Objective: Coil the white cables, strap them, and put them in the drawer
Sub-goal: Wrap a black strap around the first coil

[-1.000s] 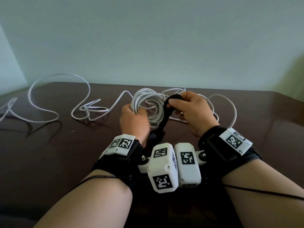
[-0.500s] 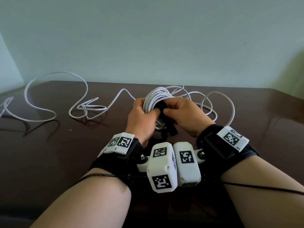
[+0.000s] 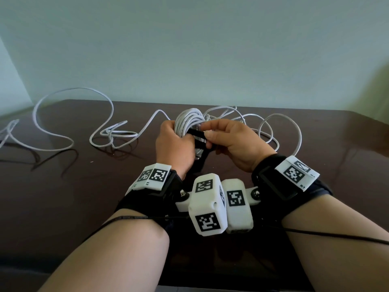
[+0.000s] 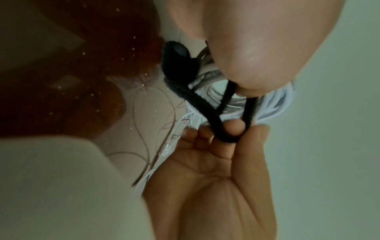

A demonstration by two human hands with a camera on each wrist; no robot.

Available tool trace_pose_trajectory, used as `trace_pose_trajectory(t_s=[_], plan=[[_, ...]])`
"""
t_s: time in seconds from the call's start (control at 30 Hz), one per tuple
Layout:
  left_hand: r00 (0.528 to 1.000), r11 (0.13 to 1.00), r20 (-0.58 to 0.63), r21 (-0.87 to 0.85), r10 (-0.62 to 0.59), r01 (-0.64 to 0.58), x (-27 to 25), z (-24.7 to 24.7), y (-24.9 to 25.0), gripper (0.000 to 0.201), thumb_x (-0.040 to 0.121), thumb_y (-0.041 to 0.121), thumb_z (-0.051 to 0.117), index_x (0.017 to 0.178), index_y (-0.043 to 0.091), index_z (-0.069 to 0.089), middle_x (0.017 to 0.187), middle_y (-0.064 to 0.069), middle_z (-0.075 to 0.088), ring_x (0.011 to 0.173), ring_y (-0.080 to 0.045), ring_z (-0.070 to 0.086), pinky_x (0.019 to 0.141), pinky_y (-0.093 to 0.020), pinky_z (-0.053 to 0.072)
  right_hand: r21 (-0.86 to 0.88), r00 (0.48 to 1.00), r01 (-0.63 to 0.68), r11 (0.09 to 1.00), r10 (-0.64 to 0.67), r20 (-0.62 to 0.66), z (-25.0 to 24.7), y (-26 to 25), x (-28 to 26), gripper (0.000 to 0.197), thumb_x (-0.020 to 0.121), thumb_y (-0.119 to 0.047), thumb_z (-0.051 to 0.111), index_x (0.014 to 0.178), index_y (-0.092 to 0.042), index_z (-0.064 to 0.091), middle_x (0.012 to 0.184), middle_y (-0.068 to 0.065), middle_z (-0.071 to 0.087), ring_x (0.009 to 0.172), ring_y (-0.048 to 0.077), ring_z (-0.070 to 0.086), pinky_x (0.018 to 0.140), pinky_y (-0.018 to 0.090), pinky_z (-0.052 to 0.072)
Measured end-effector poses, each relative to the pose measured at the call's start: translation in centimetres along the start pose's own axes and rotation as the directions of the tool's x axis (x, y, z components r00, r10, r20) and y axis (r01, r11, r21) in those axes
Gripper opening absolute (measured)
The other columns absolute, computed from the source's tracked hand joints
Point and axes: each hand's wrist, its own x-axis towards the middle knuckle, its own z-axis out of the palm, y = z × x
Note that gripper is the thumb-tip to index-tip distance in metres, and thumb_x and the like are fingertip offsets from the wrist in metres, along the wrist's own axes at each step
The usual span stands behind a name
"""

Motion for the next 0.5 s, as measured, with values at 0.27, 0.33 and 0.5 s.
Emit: trace_pose_trajectory(t_s=[0.27, 0.33, 0.5], plan=[[0.999, 0.997, -0.003, 0.071, -0.041, 0.041, 0.7, -1.1, -0.5, 0.017, 0.085, 0.012, 0.053, 0.102, 0.014, 0.054, 0.085, 0.005, 0.059, 0.065, -0.003, 0.051, 0.045, -0.009, 0.036, 0.101, 0.999, -0.033, 0.994, 0.033, -0.003, -1.2, 0.1, -0.6, 0.019, 0.096, -0.003, 0.047, 0.084, -0.011, 0.058, 0.044, -0.004, 0.038, 0.040, 0.010, 0.039, 0.050, 0.027, 0.034], [0.999, 0.996, 0.042, 0.080, -0.029, 0.025, 0.6, -0.7, -0.5, 0.021, 0.085, 0.017, 0.057, 0.106, 0.015, 0.057, 0.088, 0.004, 0.062, 0.067, -0.002, 0.053, 0.046, -0.009, 0.036, 0.114, 0.999, -0.036, 0.993, 0.039, -0.023, -1.2, 0.1, -0.6, 0.021, 0.095, -0.003, 0.046, 0.082, -0.012, 0.060, 0.044, -0.004, 0.042, 0.041, 0.011, 0.039, 0.048, 0.025, 0.031], [0.999, 0.996, 0.034, 0.085, -0.036, 0.033, 0.5, -0.5, -0.4, 0.022, 0.085, 0.014, 0.053, 0.107, 0.015, 0.056, 0.093, 0.003, 0.061, 0.069, -0.003, 0.053, 0.053, -0.016, 0.034, 0.188, 0.995, -0.064, 0.980, 0.077, -0.062, -2.2, 0.2, -0.2, 0.022, 0.092, 0.001, 0.044, 0.090, -0.012, 0.062, 0.056, 0.000, 0.059, 0.042, 0.011, 0.043, 0.045, 0.023, 0.031]])
